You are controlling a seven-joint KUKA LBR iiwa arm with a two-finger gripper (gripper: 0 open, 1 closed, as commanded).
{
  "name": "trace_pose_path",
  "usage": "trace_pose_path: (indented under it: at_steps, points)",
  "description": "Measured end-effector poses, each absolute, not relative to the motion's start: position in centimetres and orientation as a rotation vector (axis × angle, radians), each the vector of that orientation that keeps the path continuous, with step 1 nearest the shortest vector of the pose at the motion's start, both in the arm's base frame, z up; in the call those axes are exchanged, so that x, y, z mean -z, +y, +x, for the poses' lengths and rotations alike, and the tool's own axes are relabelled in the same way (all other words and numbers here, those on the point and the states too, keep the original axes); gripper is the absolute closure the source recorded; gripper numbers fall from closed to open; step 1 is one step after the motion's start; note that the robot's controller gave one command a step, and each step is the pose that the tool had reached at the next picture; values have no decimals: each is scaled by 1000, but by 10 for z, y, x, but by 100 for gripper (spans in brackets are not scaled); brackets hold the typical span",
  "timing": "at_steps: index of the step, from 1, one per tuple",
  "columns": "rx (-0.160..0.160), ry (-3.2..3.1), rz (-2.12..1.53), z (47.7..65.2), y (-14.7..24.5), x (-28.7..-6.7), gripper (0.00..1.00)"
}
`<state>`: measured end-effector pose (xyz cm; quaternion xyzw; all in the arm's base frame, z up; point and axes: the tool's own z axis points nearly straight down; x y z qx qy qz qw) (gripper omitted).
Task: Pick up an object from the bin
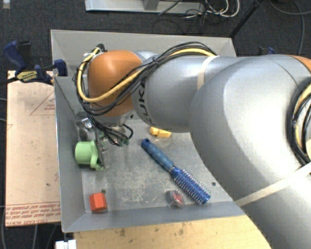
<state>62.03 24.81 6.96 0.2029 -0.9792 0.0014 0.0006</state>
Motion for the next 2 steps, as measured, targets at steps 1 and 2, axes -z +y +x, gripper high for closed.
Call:
trace_pose_path:
  at_steps: [1, 2]
  points:
    - [-3, -3086, 634, 624, 247, -74, 100]
    - [4, -3003, 958, 570, 249, -221, 100]
